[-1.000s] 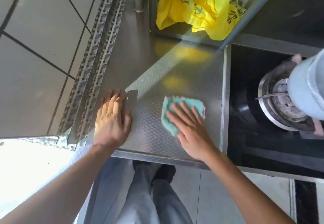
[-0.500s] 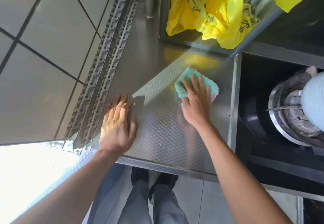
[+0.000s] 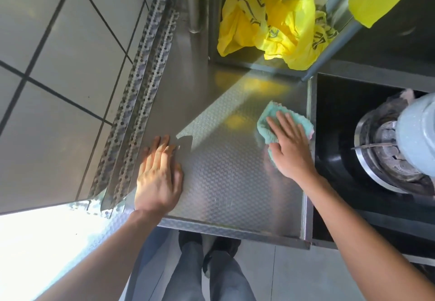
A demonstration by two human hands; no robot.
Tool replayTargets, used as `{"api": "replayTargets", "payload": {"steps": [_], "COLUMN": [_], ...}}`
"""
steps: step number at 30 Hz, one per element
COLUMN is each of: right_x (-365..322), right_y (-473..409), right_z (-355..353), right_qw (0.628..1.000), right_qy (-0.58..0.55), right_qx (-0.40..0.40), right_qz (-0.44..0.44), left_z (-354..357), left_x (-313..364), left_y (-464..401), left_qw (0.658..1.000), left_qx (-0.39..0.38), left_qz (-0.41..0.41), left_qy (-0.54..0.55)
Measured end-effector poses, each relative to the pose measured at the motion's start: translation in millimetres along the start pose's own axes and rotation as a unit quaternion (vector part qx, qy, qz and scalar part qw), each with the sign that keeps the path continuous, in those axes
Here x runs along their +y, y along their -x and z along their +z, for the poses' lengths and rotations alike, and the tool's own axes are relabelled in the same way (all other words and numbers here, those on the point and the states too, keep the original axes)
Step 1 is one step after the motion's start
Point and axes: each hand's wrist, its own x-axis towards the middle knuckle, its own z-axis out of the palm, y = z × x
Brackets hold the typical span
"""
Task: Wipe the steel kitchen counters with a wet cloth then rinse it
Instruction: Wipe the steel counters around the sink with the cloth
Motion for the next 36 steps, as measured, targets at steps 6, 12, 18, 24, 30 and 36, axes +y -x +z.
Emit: {"api": "replayTargets", "payload": {"steps": [6, 12, 18, 24, 30, 36], "right_x": [-107.9, -122.3, 5.5, -30.3, -184.3, -185.2], "right_y": [-73.7, 24.4, 15.6, -88.6, -125.8, -100.6], "right_z": [25.9, 58.2, 3.8, 2.3, 45.3, 57.0], "right_qw": [0.996, 0.975, 0.997, 0.991, 0.994, 0.957], "right_qy": [-0.028, 0.015, 0.034, 0.004, 0.010, -0.044], "right_qx": [0.069, -0.018, 0.006, 0.069, 0.029, 0.001], "right_qz": [0.057, -0.222, -0.072, 0.116, -0.107, -0.288], "left_z": [3.4, 7.6, 9.0, 13.2, 14.6, 13.7], "left_x": [-0.6, -4.7, -6.4, -8.0, -8.7, -8.9], "left_y": [0.2, -0.3, -0.6, -1.0, -1.5, -0.4], "left_qw": [1.000, 1.000, 1.000, 0.999, 0.999, 1.000], "left_qx": [0.021, 0.016, 0.018, 0.024, 0.034, 0.017], "left_qz": [0.001, 0.010, 0.012, 0.013, 0.010, -0.010], "left_qy": [-0.004, -0.022, -0.019, -0.019, -0.026, -0.021]}}
